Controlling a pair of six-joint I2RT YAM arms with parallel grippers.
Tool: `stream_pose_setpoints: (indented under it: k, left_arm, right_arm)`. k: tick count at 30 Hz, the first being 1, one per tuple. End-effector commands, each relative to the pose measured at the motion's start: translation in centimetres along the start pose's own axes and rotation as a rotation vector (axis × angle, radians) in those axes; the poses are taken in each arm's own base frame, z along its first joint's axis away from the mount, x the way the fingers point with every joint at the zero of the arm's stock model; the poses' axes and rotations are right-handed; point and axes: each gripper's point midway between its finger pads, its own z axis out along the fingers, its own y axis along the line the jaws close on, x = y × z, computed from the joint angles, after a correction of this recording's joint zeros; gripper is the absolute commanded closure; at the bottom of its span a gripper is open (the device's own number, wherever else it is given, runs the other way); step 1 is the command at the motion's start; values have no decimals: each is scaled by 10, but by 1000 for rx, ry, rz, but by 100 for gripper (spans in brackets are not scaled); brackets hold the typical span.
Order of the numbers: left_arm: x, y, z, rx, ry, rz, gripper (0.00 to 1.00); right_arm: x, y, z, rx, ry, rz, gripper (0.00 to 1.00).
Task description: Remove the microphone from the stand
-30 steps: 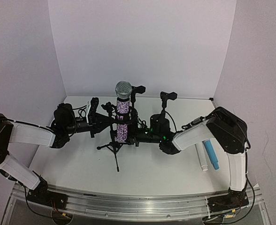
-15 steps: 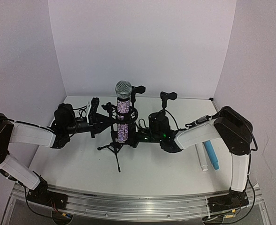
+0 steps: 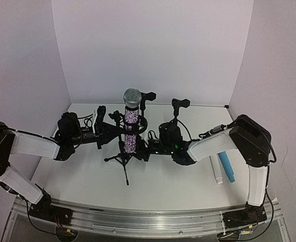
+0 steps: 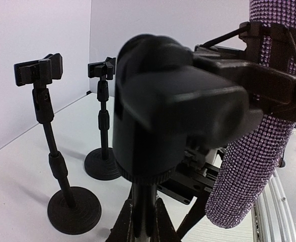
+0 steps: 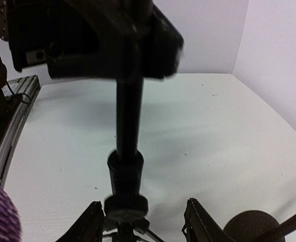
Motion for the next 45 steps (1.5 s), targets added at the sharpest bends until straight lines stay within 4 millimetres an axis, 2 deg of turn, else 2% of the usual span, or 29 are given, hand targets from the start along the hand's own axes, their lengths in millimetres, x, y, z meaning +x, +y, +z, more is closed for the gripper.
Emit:
stream_pose_setpoints:
  k: [1,5,8,15,22,24,26,30,38,42,45]
  left_arm:
    - [39,-1,-5,-9,84,-96,100]
    - [57,-3,-9,-14,107,-93,100]
    - [81,-5,-13,-22,158,-98,100]
    - [133,-7,-24,-57,290,-234,100]
    - [146,-3,-25,-79,326,-237,100]
    - [137,-8,-22,-37,309,-225,97]
    - [122,-12,-17,10,280,-213,82]
    - [96,-15,-10,69,231,-193,61]
    - [77,-22,-12,121,191,-176,52]
    - [50,-25,-19,171,134,-121,41]
    - [21,-21,-31,220,77,-39,30]
  right_arm:
    - [-8,-9,-20,77,12,22,41]
    - [-1,-6,-30,90,29,62,37]
    - [2,-4,-36,94,37,85,36]
    - [8,-3,-43,105,51,103,36]
    - [15,-1,-48,110,65,121,36]
    - [16,0,-49,111,66,128,36]
    - [16,0,-50,112,67,131,36]
    - [10,0,-50,105,55,131,36]
    - [-1,0,-52,102,48,130,36]
    - [3,0,-60,120,77,144,35]
    - [1,0,-63,122,83,140,36]
